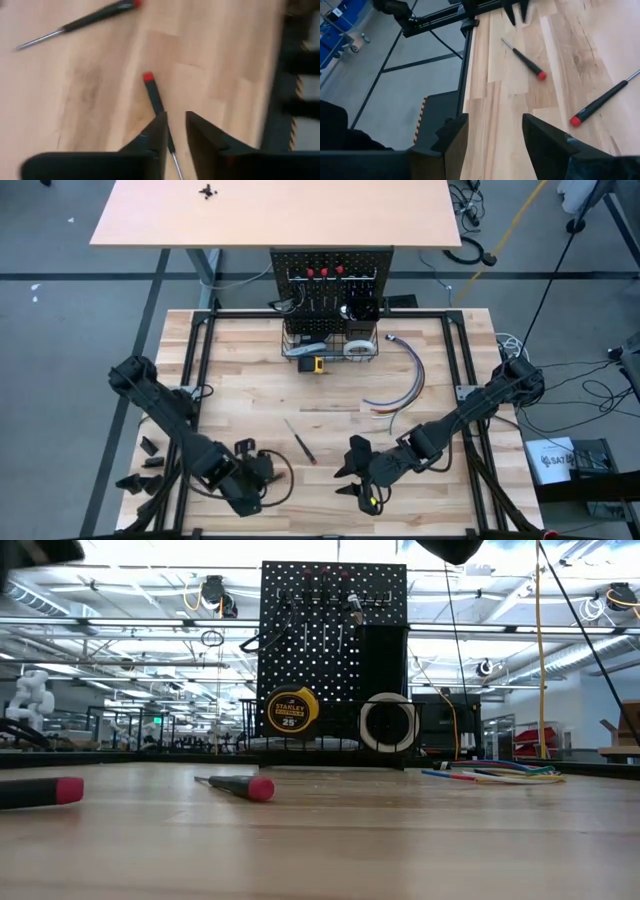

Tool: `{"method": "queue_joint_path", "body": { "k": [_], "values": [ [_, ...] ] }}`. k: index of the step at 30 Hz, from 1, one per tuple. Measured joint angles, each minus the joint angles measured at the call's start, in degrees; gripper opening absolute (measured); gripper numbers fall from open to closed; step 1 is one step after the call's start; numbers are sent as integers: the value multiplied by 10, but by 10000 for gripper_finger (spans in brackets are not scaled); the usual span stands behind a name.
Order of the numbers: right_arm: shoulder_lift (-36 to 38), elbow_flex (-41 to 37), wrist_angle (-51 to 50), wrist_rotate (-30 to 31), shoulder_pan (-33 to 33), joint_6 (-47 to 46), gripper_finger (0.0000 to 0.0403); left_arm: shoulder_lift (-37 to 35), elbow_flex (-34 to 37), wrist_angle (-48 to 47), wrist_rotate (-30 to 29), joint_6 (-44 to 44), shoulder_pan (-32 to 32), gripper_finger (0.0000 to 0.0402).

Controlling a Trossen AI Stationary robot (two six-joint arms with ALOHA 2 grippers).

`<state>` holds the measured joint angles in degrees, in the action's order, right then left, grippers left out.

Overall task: Hang tools onto peg board
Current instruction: Hang the screwdriver on the pegboard

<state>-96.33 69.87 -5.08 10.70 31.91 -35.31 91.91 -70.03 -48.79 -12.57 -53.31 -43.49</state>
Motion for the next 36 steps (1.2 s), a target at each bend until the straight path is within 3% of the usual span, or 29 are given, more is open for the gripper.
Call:
{"method": "queue_joint_path", "body": {
  "k": [3, 9, 15, 18, 21, 24, 31, 36],
  "values": [
    [0, 0, -2, 0, 1, 2, 180, 20, 17, -3, -23, -84, 13, 111],
    [0, 0, -15, -1, 1, 6, 180, 46, 73, 11, -11, -219, 40, 182],
    [0, 0, -46, -2, 1, 5, 180, 45, 160, 62, -22, -267, 59, 223],
    [0, 0, -54, -2, 1, 5, 180, 41, 223, 152, -23, -273, 66, 227],
    [0, 0, -55, -1, 0, 5, 180, 37, 258, 201, -28, -283, 68, 216],
    [0, 0, -60, 3, 0, -2, 180, 36, 262, 185, -41, -302, 68, 182],
    [0, 0, -65, 14, -1, -20, 180, 38, 264, 170, -47, -274, 68, 46],
    [0, 0, -64, 29, -1, -35, 180, 34, 263, 170, -66, -272, 68, 37]
  ]
}}
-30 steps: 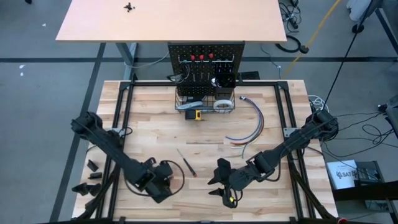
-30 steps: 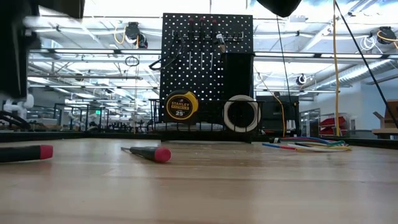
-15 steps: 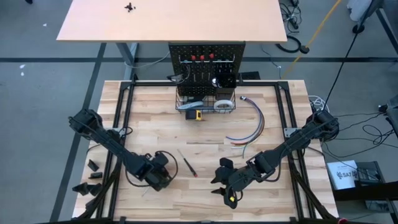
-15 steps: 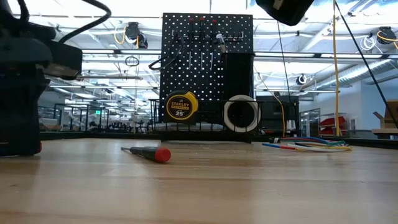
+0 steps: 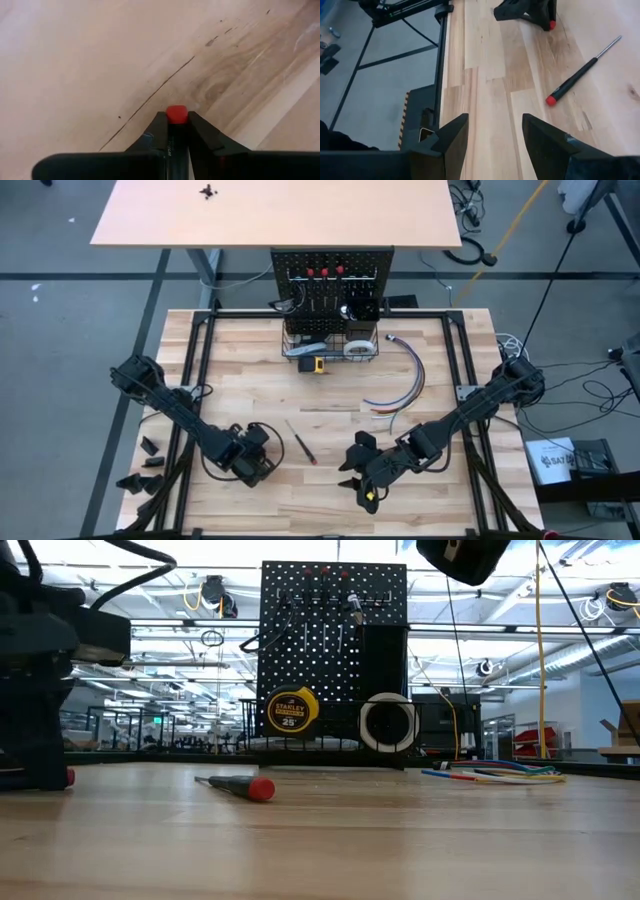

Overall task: Hang tools onto peg board
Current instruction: Hang the screwdriver on the pegboard

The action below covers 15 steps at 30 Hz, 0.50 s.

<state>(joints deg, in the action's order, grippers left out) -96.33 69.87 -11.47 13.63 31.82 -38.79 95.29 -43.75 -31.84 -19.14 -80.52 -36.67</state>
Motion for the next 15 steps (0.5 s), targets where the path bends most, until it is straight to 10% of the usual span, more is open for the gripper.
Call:
{"method": "queue_joint_path", "body": {
  "k": [15],
  "values": [
    [103, 0, -94, 24, -3, -38, 180, -143, -130, 1, -177, 198, 35, 47]
  ]
}}
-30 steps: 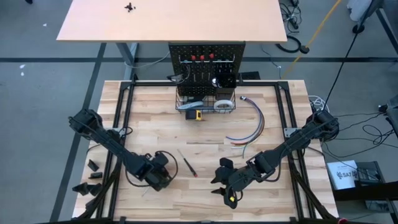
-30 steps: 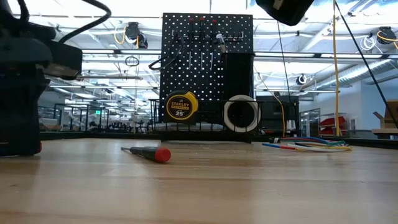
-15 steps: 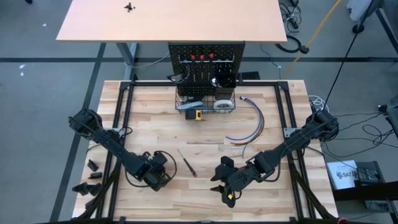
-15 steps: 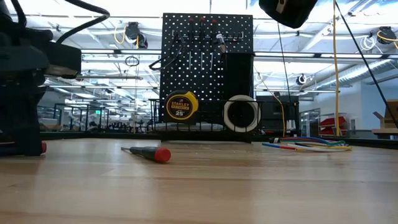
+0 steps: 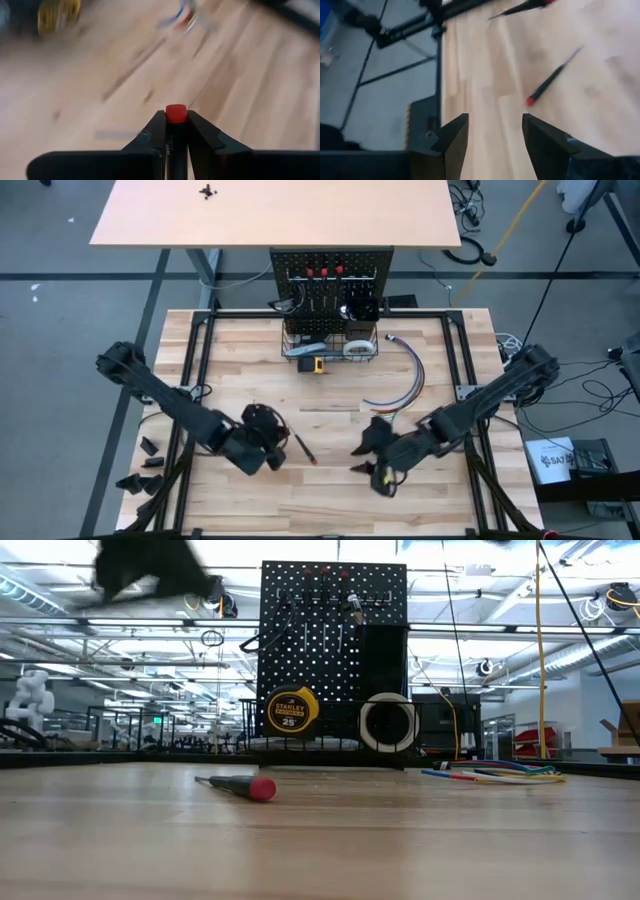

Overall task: Hang tools onto peg board
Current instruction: Hang the screwdriver on the pegboard

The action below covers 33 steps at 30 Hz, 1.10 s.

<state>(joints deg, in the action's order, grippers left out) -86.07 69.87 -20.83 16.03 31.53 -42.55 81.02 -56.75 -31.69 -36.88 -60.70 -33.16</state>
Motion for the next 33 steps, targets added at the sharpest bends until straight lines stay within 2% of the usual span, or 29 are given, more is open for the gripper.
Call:
{"method": "queue_joint_path", "body": {
  "k": [6, 10, 13, 16, 20, 22, 28, 33],
  "values": [
    [95, 0, -67, 146, 16, 53, 180, -68, -81, 75, -55, 200, 44, 48],
    [148, 0, -106, 246, 14, 101, 180, -79, -141, 145, -82, 362, 103, 49],
    [182, 0, -127, 257, -4, 172, 180, -74, -189, 228, -79, 491, 161, 49],
    [216, 0, -138, 262, -34, 258, 180, -55, -232, 306, -35, 586, 229, 49],
    [260, 0, -142, 305, -94, 380, 180, -22, -286, 366, 31, 625, 326, 49],
    [281, 0, -142, 304, -135, 424, 180, -3, -315, 385, 66, 625, 369, 49],
    [334, 0, -144, 301, -237, 465, 180, 84, -415, 389, 142, 626, 450, 49],
    [350, 0, -147, 220, -296, 463, 180, 159, -502, 386, 191, 631, 484, 49]
  ]
}}
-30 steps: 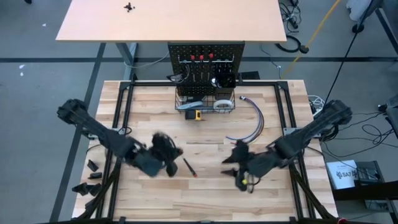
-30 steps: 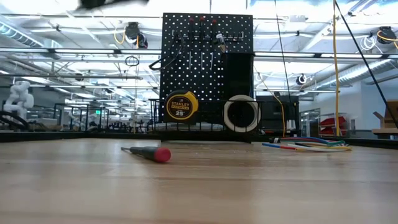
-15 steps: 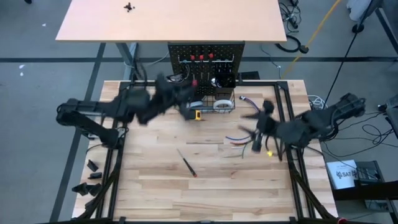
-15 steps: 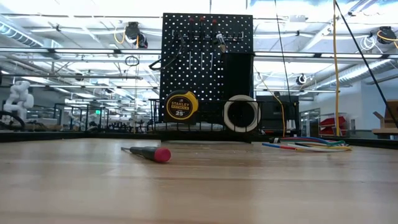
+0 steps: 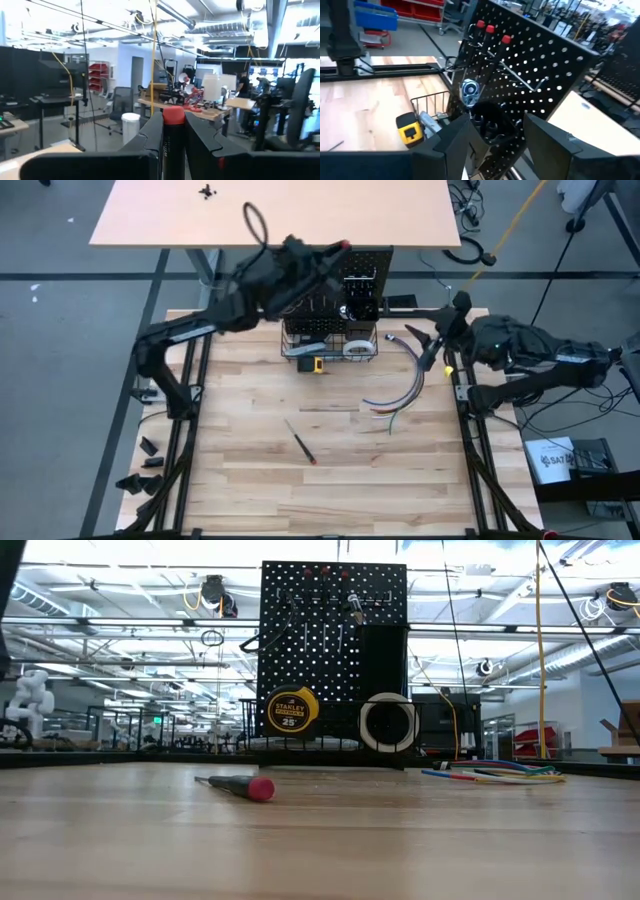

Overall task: Hang tools onto peg board
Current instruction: Hang the screwdriver on the pegboard

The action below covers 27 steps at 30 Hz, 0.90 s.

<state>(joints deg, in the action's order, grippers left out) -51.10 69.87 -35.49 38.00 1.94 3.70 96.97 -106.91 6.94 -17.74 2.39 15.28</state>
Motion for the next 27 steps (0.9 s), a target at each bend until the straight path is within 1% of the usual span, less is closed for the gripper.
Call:
{"method": "queue_joint_path", "body": {
  "k": [2, 8, 19, 27],
  "values": [
    [-5, 0, 0, -11, -14, 0, 180, 23, -22, 0, 13, 15, 13, 49],
    [-33, 0, -7, -8, -48, -27, 180, 65, -59, 12, 36, 24, 44, 50],
    [-73, 0, -26, -8, -88, -30, 180, 105, -61, 52, 52, 26, 68, 50],
    [-79, 0, -25, -11, -108, -30, 180, 107, -61, 57, 69, 25, 81, 50]
  ]
}}
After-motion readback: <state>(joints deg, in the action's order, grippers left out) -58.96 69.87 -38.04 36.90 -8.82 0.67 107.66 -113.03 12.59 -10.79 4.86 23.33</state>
